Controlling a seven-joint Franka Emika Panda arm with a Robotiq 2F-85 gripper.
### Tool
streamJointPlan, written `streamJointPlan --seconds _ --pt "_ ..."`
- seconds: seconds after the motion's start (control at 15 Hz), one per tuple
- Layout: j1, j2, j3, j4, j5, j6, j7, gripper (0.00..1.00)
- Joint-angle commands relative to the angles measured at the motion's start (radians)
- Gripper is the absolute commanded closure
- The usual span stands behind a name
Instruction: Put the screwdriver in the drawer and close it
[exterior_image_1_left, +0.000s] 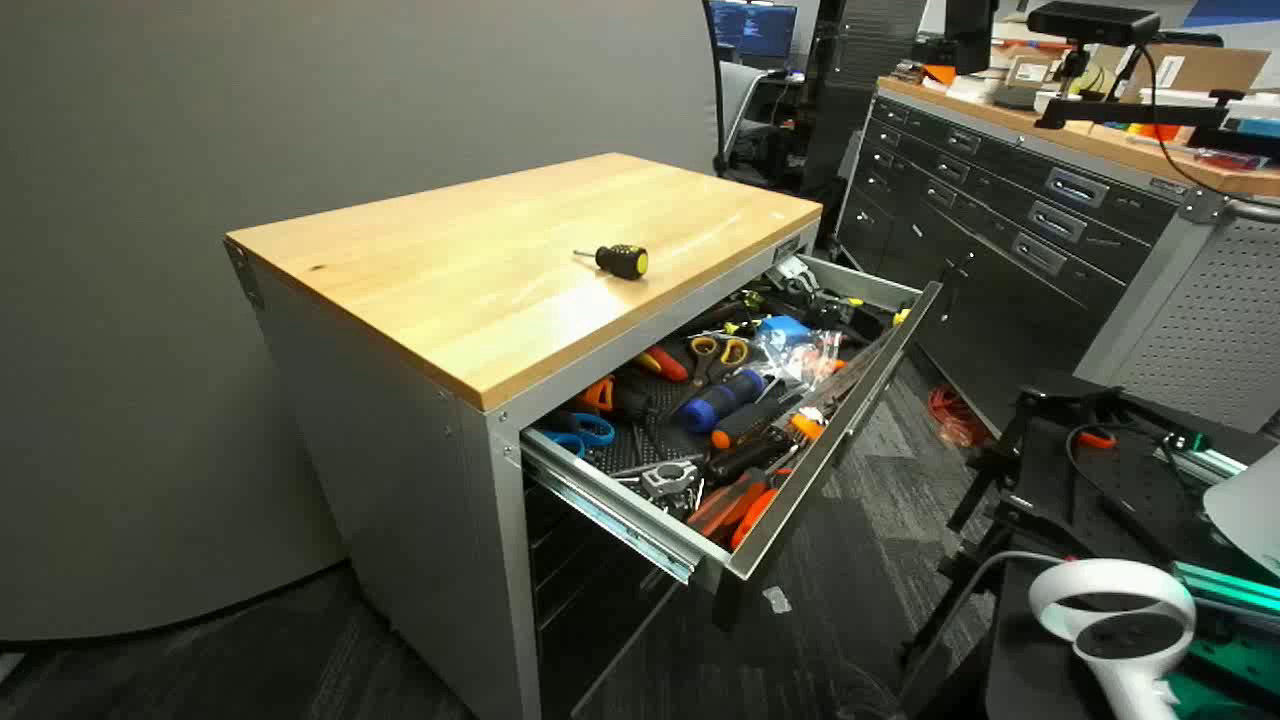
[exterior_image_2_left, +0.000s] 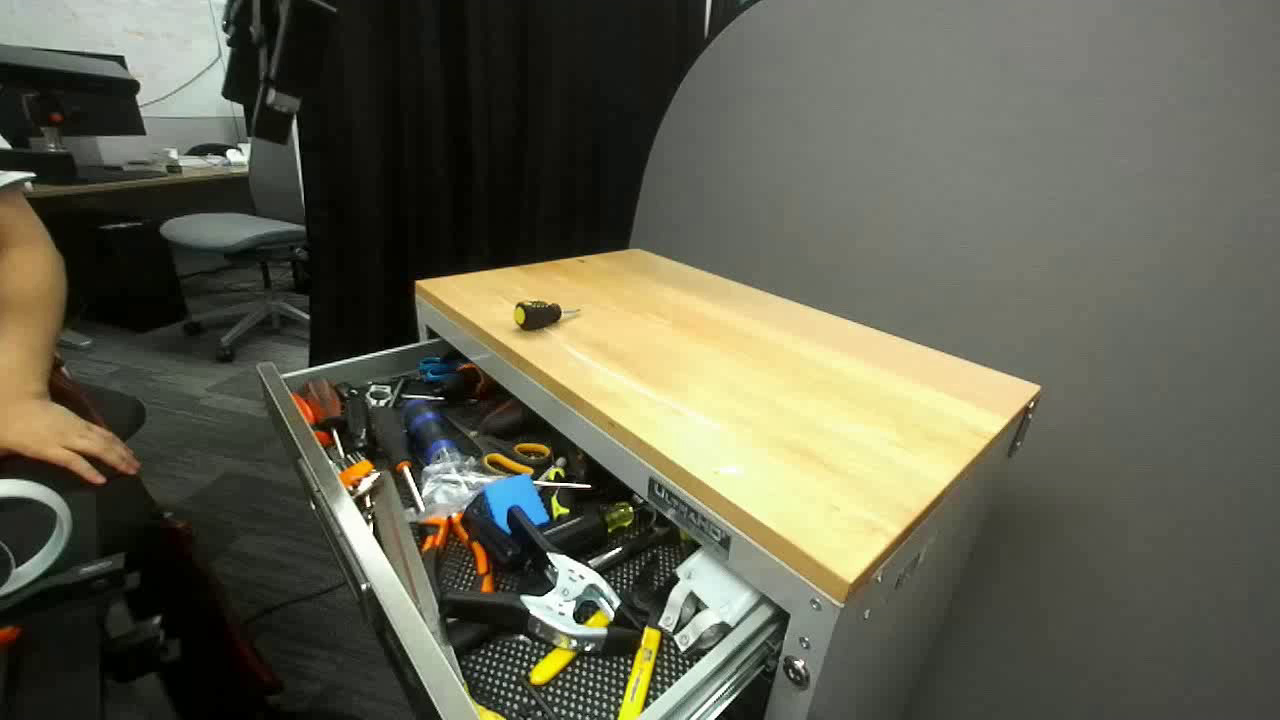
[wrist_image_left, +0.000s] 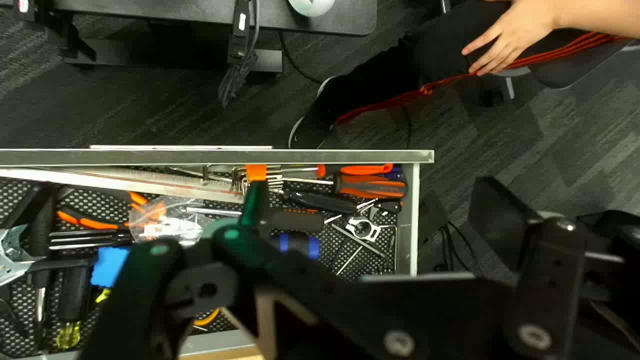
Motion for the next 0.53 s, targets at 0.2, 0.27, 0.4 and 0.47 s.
streamJointPlan --seconds 0.2,0.27,0.4,0.47 --pt "-0.015 -0.003 0.013 0.01 0.003 -0.002 -0.003 0.0" --pt "-0.015 -0.003 0.013 0.01 0.003 -0.002 -0.003 0.0" --pt "-0.016 0.05 0.023 0.031 0.009 0.054 0.024 0.0" --pt "-0.01 0.104 0.04 0.048 -0.002 0.104 0.044 0.0"
